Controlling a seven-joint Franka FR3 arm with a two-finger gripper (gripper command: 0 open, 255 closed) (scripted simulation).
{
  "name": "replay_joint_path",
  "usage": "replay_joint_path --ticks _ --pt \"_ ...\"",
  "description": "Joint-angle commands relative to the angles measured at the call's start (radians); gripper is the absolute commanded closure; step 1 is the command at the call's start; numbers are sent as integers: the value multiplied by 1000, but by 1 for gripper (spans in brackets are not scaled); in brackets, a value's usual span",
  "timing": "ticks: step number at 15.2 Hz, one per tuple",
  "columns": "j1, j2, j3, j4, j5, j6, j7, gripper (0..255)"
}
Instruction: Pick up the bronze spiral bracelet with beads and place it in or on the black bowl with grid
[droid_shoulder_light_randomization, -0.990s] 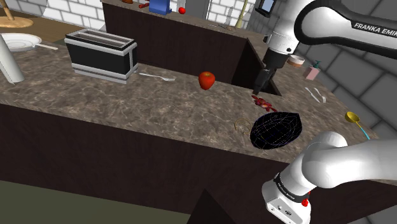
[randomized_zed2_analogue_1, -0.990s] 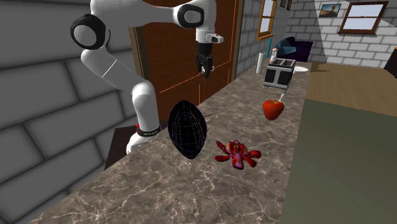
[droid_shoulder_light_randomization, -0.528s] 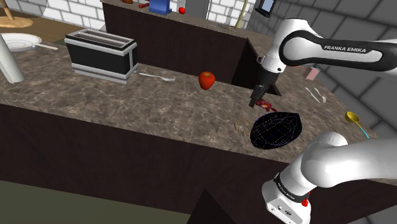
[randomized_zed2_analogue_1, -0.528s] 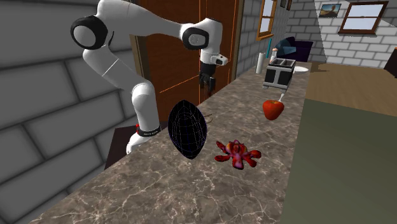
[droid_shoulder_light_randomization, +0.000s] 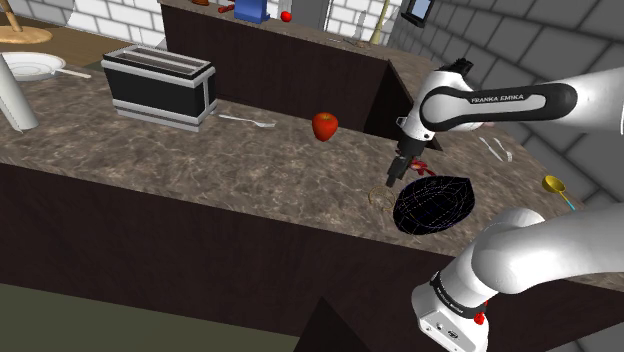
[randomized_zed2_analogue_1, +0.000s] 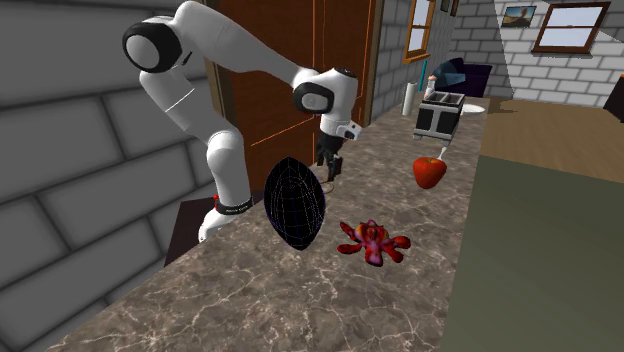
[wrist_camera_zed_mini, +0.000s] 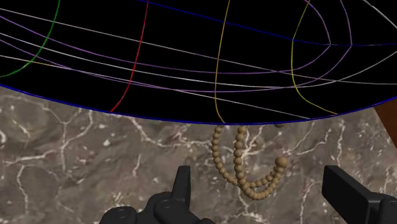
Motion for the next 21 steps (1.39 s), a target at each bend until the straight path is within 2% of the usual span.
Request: replay_joint_path --ticks 1,7,15,16,21 --pt "0 21 -10 -17 2 35 -10 0" --pt "7 61 -16 -83 7 141 -16 0" --pt "7 61 -16 -83 7 141 -16 0" --pt "7 61 -16 -83 7 141 -16 255" --pt "7 61 -16 -83 7 141 -16 255"
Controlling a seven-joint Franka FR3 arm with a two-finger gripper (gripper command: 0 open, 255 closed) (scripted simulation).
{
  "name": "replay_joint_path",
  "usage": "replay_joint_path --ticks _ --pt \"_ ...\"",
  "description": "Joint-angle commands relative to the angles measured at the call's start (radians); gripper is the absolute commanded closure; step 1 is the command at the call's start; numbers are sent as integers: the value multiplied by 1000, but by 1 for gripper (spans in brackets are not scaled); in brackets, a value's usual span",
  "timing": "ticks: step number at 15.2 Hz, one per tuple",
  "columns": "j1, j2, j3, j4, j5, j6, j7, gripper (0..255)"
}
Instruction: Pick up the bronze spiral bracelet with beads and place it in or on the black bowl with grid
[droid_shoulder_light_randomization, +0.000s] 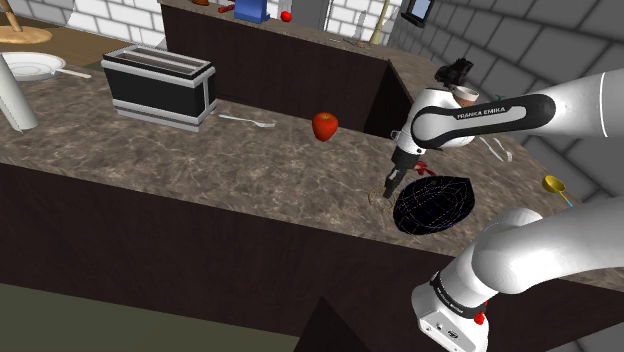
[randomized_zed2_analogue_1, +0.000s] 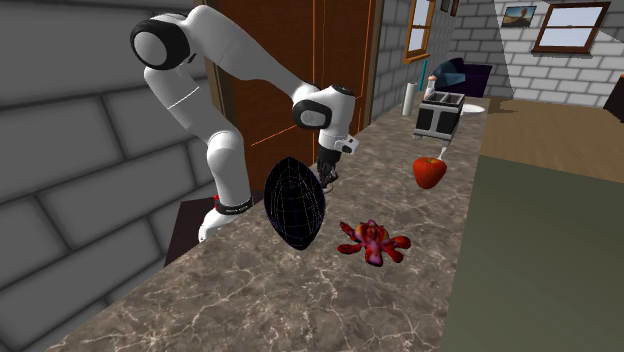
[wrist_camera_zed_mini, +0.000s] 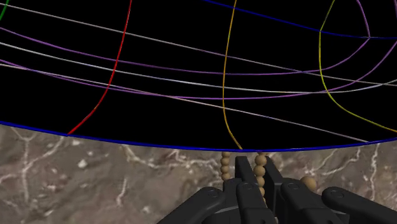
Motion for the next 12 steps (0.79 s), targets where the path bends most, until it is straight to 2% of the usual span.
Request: replay_joint_path --ticks 1,4,12 --pt "0 0 0 0 0 0 0 255" --pt "0 0 0 0 0 0 0 255" --pt "-6 -70 18 65 -4 -134 20 255"
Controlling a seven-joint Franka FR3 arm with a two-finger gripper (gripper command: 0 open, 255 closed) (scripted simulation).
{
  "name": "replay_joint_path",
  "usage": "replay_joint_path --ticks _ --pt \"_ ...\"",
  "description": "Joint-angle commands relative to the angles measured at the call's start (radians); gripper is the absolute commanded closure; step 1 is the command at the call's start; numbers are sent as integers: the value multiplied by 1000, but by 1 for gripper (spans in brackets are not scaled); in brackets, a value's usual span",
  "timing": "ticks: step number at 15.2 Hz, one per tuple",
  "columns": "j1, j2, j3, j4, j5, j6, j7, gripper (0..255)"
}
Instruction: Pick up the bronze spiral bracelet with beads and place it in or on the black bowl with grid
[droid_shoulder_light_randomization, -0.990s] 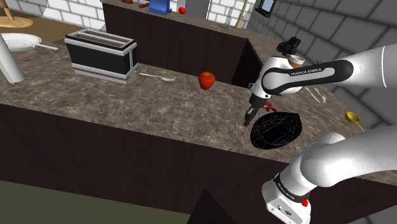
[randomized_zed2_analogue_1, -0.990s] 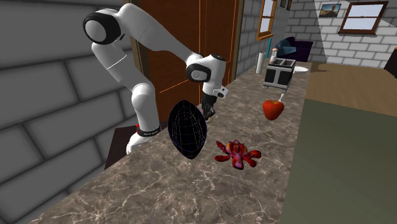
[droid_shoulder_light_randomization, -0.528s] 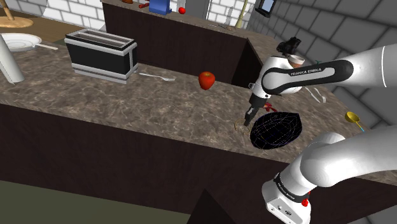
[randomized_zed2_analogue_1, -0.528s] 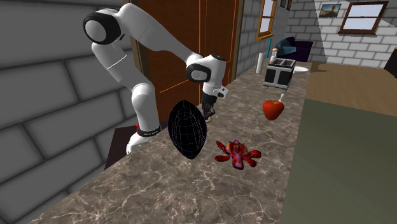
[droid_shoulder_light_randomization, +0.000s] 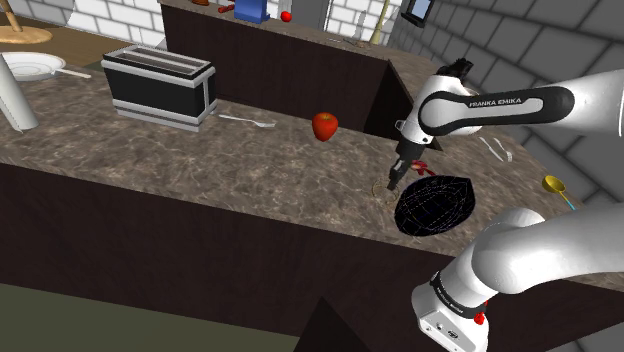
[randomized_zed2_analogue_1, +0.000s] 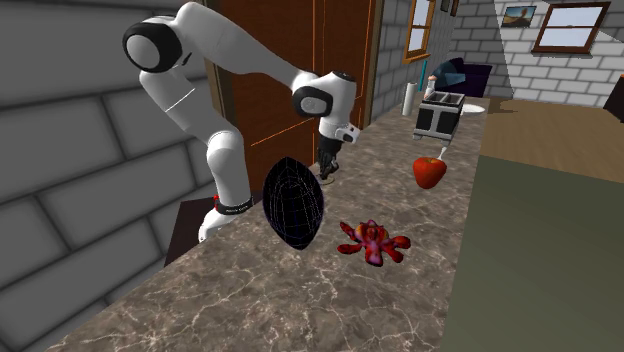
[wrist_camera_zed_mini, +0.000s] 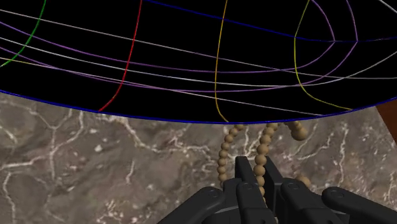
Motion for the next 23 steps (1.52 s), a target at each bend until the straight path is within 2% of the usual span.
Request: replay_joint_path --ticks 1,23 --pt "-2 -17 4 17 -1 -35 4 255" --pt "4 -91 40 266 13 -355 40 255"
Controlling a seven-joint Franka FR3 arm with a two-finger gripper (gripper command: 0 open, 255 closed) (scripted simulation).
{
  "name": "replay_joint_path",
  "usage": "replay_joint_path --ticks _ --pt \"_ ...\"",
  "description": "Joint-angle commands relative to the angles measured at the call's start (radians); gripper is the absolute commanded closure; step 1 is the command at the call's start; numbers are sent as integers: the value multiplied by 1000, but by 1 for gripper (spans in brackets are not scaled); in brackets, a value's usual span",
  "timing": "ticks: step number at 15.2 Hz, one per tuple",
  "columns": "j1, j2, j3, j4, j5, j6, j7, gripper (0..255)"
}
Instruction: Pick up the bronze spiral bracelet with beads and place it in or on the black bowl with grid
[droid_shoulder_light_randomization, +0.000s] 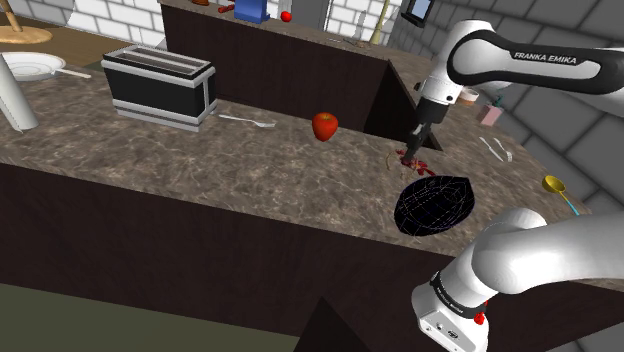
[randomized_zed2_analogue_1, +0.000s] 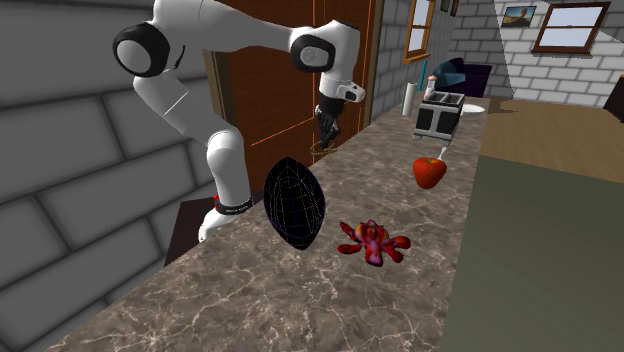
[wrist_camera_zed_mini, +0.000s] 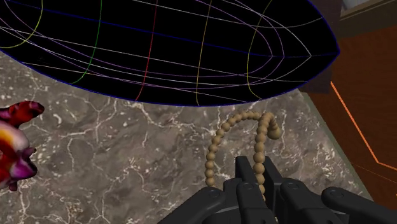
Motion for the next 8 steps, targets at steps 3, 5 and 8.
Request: replay_joint_path --ticks 3,5,8 --pt "-12 -26 -12 19 -14 -46 -15 255" --pt "-37 -73 -39 0 -46 -75 -49 255" --pt "-76 -137 -83 -20 -97 -120 -104 255"
